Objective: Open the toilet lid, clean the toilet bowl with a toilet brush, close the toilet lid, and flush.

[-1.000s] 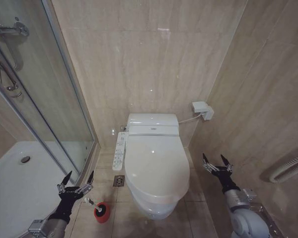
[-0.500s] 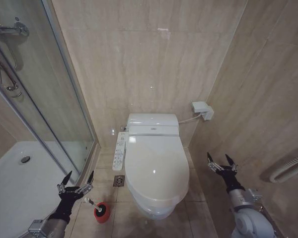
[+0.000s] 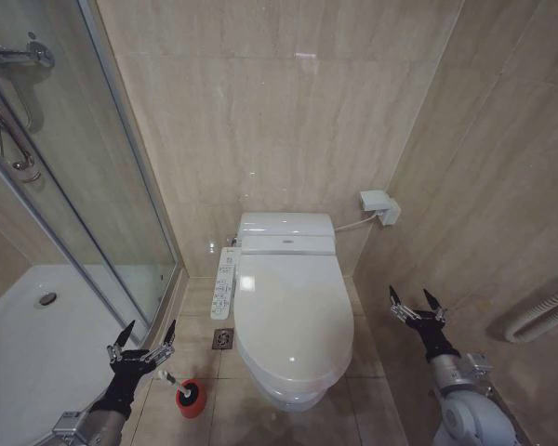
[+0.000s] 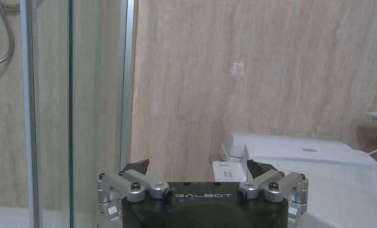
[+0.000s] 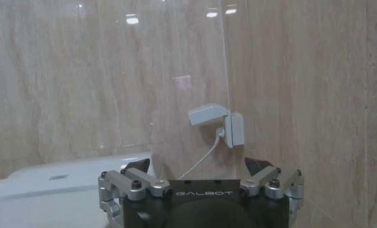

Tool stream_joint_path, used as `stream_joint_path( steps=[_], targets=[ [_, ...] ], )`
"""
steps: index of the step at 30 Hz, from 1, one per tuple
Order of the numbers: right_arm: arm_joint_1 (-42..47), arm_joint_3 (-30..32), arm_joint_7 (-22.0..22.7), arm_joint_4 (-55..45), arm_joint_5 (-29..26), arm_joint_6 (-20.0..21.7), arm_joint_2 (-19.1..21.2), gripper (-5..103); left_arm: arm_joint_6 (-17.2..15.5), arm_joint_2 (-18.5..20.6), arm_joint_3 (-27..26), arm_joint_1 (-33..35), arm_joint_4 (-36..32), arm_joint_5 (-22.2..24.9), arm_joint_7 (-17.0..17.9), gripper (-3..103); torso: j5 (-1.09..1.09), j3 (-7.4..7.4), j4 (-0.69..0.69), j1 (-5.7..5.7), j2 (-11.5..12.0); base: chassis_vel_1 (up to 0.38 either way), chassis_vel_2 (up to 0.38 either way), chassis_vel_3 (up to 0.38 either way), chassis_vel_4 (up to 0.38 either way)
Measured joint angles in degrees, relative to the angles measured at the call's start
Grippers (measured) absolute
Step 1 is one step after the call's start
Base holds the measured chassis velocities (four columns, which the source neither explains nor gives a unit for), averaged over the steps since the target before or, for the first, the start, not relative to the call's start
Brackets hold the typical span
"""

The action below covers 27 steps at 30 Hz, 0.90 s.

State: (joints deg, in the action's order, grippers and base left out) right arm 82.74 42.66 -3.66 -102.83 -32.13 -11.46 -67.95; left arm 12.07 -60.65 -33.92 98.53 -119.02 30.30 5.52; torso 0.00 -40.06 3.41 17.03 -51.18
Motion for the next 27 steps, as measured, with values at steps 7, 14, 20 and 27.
stream_joint_path(
  steps=[7,14,20,27],
  targets=[
    [0.0,0.0,0.0,0.0,0.0,0.0,0.0,100,0.0,0.0,0.0,0.0,0.0,0.0,0.0,100,0.00,0.00,0.00,0.00,0.0,0.000,0.000,0.000,0.000],
    [-0.1,0.0,-0.1,0.0,0.0,0.0,0.0,100,0.0,0.0,0.0,0.0,0.0,0.0,0.0,100,0.00,0.00,0.00,0.00,0.0,0.000,0.000,0.000,0.000],
    [-0.1,0.0,-0.1,0.0,0.0,0.0,0.0,100,0.0,0.0,0.0,0.0,0.0,0.0,0.0,100,0.00,0.00,0.00,0.00,0.0,0.000,0.000,0.000,0.000],
    [-0.1,0.0,-0.1,0.0,0.0,0.0,0.0,100,0.0,0.0,0.0,0.0,0.0,0.0,0.0,100,0.00,0.00,0.00,0.00,0.0,0.000,0.000,0.000,0.000]
  ],
)
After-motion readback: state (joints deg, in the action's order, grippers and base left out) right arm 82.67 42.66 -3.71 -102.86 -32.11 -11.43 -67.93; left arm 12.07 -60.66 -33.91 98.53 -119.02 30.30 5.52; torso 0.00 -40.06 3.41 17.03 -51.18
